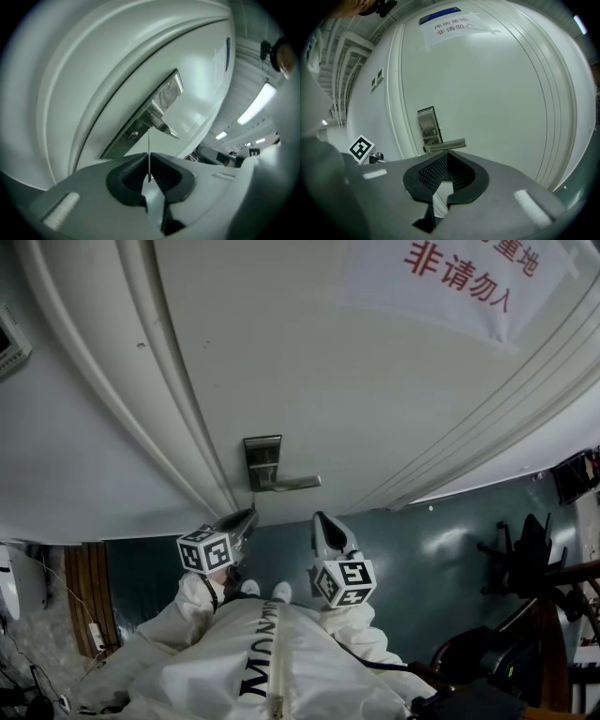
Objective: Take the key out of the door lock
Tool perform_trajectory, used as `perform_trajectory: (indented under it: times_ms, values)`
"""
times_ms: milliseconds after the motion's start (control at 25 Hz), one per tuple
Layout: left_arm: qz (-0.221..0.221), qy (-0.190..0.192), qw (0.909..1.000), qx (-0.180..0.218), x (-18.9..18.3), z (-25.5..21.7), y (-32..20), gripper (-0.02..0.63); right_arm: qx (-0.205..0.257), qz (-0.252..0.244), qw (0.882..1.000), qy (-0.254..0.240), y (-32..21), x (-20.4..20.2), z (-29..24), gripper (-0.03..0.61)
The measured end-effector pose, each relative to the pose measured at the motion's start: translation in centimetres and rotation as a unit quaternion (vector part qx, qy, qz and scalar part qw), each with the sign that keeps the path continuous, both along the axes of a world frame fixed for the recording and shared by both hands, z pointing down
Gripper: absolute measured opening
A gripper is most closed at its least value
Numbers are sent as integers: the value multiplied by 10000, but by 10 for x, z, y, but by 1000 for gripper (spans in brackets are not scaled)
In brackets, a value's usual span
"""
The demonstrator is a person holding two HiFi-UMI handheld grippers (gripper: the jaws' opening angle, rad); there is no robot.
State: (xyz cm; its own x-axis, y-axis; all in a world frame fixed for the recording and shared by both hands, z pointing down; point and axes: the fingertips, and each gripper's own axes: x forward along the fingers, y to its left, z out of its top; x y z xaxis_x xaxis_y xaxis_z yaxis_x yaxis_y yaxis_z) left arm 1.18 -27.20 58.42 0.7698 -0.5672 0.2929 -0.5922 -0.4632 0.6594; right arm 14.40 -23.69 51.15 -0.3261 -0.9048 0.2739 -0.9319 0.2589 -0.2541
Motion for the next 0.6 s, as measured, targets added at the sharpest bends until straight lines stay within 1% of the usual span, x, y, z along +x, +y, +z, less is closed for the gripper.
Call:
perform_trajectory:
  times_ms: [80, 160, 240, 280, 320, 360, 440, 480, 520, 560, 600]
  values:
    - [-83, -451, 9983, 360, -7, -7, -1, 21, 2, -37, 10000, 3, -1, -2, 0, 0]
    - [-167, -871, 9935, 707, -14, -13, -2, 21, 13, -66, 10000, 11, -2, -3, 0, 0]
    - [-245, -1341, 9849, 1063, -20, -20, -2, 21, 38, -85, 10000, 32, -3, -4, -1, 0]
    - [-279, -1617, 9784, 1259, -24, -22, -2, 21, 53, -94, 9999, 48, -3, -4, -1, 0]
    - [-319, -1921, 9698, 1470, -27, -25, -2, 21, 68, -104, 9999, 69, -4, -4, -1, 0]
    - [-369, -2238, 9592, 1690, -31, -28, -2, 21, 82, -118, 9998, 99, -4, -4, -1, 0]
    - [-502, -2820, 9344, 2119, -38, -37, -2, 21, 132, -168, 9995, 248, -3, -5, -2, 0]
    - [-572, -3051, 9222, 2307, -41, -42, -1, 21, 178, -208, 9989, 376, -2, -6, -3, 0]
    - [-635, -3233, 9115, 2463, -44, -48, 1, 21, 232, -254, 9981, 501, 0, -7, -5, 0]
    - [-687, -3369, 9028, 2584, -46, -53, 3, 21, 286, -303, 9973, 599, 2, -9, -6, 0]
    - [-732, -3458, 8966, 2667, -48, -56, 4, 21, 334, -350, 9966, 663, 3, -10, -7, 0]
